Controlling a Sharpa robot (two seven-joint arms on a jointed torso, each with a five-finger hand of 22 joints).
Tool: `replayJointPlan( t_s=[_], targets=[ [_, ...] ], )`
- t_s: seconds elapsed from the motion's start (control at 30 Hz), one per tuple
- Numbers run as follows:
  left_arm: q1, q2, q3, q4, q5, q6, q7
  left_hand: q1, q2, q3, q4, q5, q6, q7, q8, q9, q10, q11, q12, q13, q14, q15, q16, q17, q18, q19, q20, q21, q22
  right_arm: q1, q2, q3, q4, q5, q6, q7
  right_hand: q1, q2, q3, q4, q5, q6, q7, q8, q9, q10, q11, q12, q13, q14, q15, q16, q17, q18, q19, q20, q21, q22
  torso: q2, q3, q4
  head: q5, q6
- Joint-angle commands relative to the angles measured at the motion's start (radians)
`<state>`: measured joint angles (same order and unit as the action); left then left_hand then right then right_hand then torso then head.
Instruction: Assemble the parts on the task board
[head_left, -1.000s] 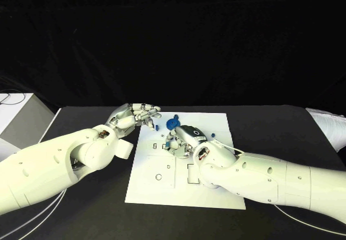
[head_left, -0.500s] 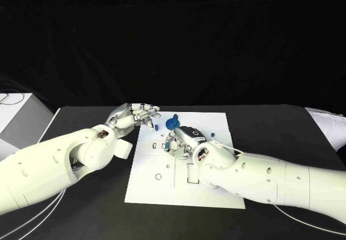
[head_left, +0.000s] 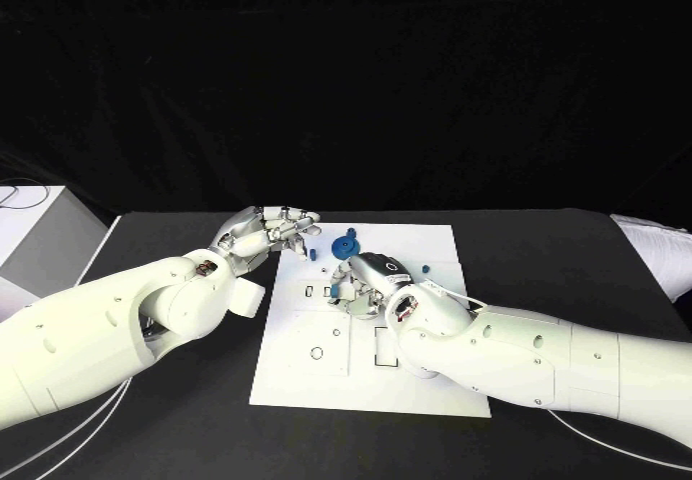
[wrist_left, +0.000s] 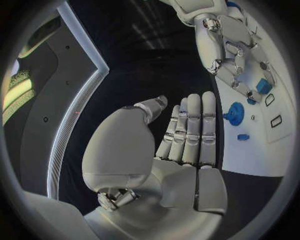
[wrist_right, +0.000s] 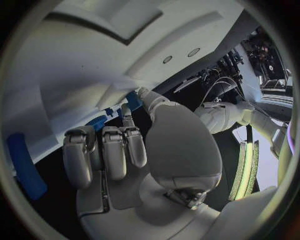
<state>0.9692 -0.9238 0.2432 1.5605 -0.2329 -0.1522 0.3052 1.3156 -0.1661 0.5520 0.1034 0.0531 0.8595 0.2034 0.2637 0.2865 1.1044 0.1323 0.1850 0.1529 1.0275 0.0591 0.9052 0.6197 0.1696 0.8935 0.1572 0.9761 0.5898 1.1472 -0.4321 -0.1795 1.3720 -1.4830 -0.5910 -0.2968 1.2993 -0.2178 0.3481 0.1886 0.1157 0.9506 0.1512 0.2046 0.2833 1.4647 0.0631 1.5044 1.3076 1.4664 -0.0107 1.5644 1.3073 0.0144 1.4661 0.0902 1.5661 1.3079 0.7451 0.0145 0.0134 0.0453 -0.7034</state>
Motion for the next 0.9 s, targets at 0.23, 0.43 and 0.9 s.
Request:
replayJointPlan(
  t_s=[0.23,0.43,0.9],
  targets=[
    [0.000,0.003,0.001,-0.002,-0.007,0.008,-0.002,-0.004,0.006,-0.003,0.000,-0.004,-0.004,0.001,-0.004,0.001,-0.009,0.001,0.001,0.001,0.004,0.004,0.004,0.002,0.014,0.005,0.004,0.006,-0.002,-0.001,-0.004,0.000,0.012,-0.006,-0.065,0.008,0.015,-0.004,-0.101,0.054,-0.055,-0.026,0.005,-0.006,-0.008,0.034,0.011,-0.013,0.194,0.102,0.011,0.002,0.252,-0.014,0.105,0.012,0.005,0.263,-0.001,0.0005,0.0010,0.001,0.000],
    [0.000,0.005,0.000,-0.009,-0.051,-0.027,-0.041,-0.002,-0.002,-0.041,-0.013,-0.003,-0.039,-0.011,-0.007,0.004,0.042,-0.019,0.129,0.081,0.026,-0.011,0.037,0.020,0.015,0.013,-0.007,0.018,0.001,0.000,-0.023,0.001,0.046,0.009,-0.124,0.043,0.029,0.000,-0.133,0.077,-0.056,-0.028,0.005,-0.003,-0.010,0.036,0.012,-0.011,0.196,0.101,0.012,0.002,0.251,-0.014,0.105,0.013,0.005,0.263,-0.005,0.0005,-0.0001,0.004,0.002],
    [0.004,0.020,0.001,-0.065,-0.241,-0.018,-0.343,-0.057,0.004,-0.152,0.067,-0.003,-0.084,-0.057,0.314,0.189,0.111,-0.065,1.029,0.823,0.491,-0.056,0.620,0.830,-0.093,0.443,-0.051,0.438,0.619,0.055,-0.162,0.016,0.155,0.245,-0.104,0.281,0.103,0.020,-0.147,0.090,0.027,-0.040,0.010,0.010,-0.011,0.047,0.015,0.003,0.206,0.102,0.015,0.002,0.252,-0.014,0.105,0.016,0.005,0.263,-0.035,0.0016,-0.0043,0.013,0.006]
  ],
)
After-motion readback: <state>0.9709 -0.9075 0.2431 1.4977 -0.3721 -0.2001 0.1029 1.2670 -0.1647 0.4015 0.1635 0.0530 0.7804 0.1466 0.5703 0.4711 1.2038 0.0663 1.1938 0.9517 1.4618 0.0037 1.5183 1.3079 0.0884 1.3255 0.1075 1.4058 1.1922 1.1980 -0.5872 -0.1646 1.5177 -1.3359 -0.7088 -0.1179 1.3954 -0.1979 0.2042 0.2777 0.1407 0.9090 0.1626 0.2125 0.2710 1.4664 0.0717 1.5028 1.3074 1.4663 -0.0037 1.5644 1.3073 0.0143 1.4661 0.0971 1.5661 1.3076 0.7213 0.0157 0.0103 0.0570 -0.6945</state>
